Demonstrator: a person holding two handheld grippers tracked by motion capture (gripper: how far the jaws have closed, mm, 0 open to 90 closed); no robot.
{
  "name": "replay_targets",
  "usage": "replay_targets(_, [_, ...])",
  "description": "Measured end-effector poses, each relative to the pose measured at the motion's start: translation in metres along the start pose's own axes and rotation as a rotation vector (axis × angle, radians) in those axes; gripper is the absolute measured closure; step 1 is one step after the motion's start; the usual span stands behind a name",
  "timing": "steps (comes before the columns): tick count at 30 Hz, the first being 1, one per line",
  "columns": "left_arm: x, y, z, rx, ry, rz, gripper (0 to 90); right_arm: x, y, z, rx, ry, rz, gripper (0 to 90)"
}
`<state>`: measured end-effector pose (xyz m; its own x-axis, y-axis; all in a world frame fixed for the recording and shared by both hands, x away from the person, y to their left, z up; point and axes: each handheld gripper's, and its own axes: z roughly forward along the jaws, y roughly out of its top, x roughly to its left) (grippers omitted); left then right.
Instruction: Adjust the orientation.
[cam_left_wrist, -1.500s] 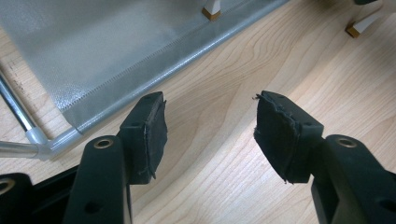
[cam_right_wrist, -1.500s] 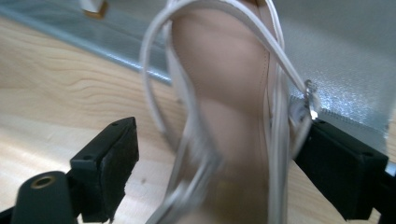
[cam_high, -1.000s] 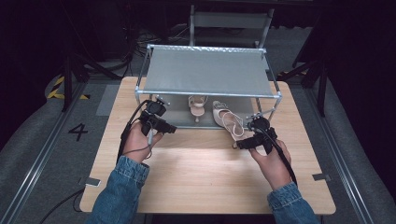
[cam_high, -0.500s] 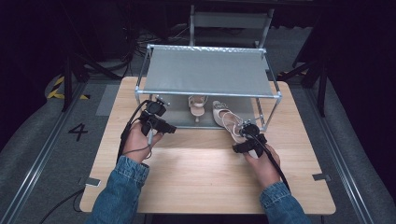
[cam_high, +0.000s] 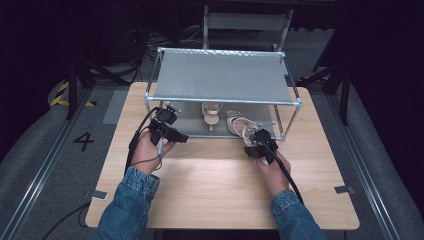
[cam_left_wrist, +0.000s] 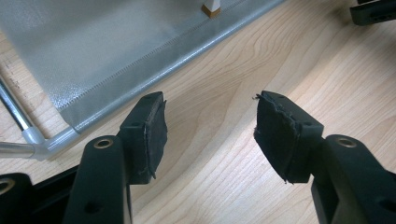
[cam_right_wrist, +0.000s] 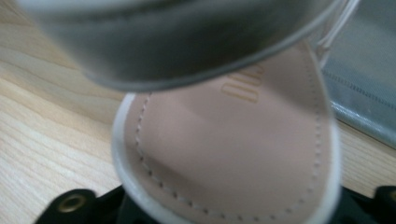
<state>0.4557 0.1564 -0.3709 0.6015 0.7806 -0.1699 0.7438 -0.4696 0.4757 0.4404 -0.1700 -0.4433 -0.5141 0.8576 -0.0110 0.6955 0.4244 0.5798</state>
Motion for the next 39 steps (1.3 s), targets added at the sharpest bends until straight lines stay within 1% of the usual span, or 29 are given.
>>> replay_targets(1, [0.001,0.000,0.000,0.000,-0.001,-0.002,42.5,0.000,0.001,0.000,-0.003,0.009,0.005,74.1])
replay_targets(3, [0.001,-0.001,0.000,0.001,-0.001,-0.004,42.5,-0.001,0.003,0.000,-0.013,0.016,0.014,76.4])
replay_targets(8, [0.002,-0.001,0.000,0.000,-0.001,-0.006,42.6,-0.001,0.014,0.000,-0.024,0.026,0.012,77.6])
replay_targets(11, [0.002,-0.001,0.000,0.001,0.000,-0.005,42.6,0.001,0.025,0.002,-0.019,0.016,-0.001,77.7])
replay_targets(12, [0.002,-0.002,-0.001,-0.002,0.001,-0.008,42.5,0.002,0.027,0.003,-0.017,0.017,0.003,77.7])
replay_targets(14, [0.003,-0.003,-0.002,-0.003,0.005,-0.006,42.6,0.003,0.034,0.006,-0.017,0.017,-0.002,77.7])
replay_targets(16, [0.004,-0.005,-0.003,-0.004,0.005,-0.020,42.6,0.004,0.039,0.010,-0.010,0.026,-0.002,77.7])
replay_targets(18, [0.007,-0.008,-0.005,-0.003,0.006,-0.018,42.6,0.004,0.045,0.015,-0.007,0.035,0.001,77.6])
replay_targets(19, [0.007,-0.009,-0.005,-0.009,0.006,-0.026,42.6,0.003,0.047,0.017,-0.001,0.038,0.005,77.6])
replay_targets(20, [0.008,-0.010,-0.006,-0.009,0.009,-0.028,42.6,0.002,0.050,0.020,-0.012,0.048,-0.013,77.6])
replay_targets(21, [0.008,-0.011,-0.007,-0.009,0.009,-0.035,42.6,0.003,0.052,0.022,-0.010,0.040,-0.017,77.6])
replay_targets(22, [0.009,-0.012,-0.008,-0.009,0.008,-0.028,42.6,0.004,0.054,0.023,-0.007,0.053,-0.016,77.6])
replay_targets(26, [0.010,-0.015,-0.010,-0.011,0.016,-0.038,42.6,0.004,0.061,0.031,-0.003,0.070,-0.009,77.5])
replay_targets(27, [0.010,-0.015,-0.010,-0.008,0.012,-0.038,42.6,0.003,0.063,0.032,-0.004,0.069,-0.010,77.5])
replay_targets(29, [0.011,-0.017,-0.010,-0.008,0.014,-0.046,42.6,0.003,0.066,0.036,-0.002,0.076,-0.010,77.3])
replay_targets(30, [0.012,-0.018,-0.009,-0.010,0.015,-0.043,42.6,0.003,0.067,0.038,0.001,0.083,-0.009,77.2])
replay_targets(31, [0.013,-0.019,-0.010,-0.008,0.016,-0.052,42.6,0.004,0.068,0.040,0.003,0.074,-0.012,77.1])
replay_targets(32, [0.014,-0.020,-0.010,-0.008,0.019,-0.053,42.6,0.005,0.069,0.042,0.003,0.084,-0.015,77.0])
replay_targets(33, [0.015,-0.020,-0.011,-0.010,0.020,-0.051,42.6,0.006,0.070,0.044,0.000,0.075,-0.018,77.0])
replay_targets(34, [0.015,-0.021,-0.011,-0.011,0.017,-0.057,42.6,0.008,0.071,0.046,-0.004,0.084,-0.019,77.0])
replay_targets(35, [0.015,-0.021,-0.012,-0.015,0.020,-0.058,42.6,0.008,0.071,0.048,-0.005,0.080,-0.020,76.8])
replay_targets(36, [0.014,-0.021,-0.012,-0.014,0.016,-0.062,42.6,0.009,0.071,0.050,-0.003,0.086,-0.022,76.6])
replay_targets(38, [0.013,-0.020,-0.011,-0.012,0.017,-0.051,42.6,0.011,0.072,0.053,0.006,0.094,-0.031,76.2])
replay_targets(39, [0.013,-0.020,-0.011,-0.006,0.016,-0.047,42.6,0.012,0.072,0.055,0.009,0.091,-0.033,76.1])
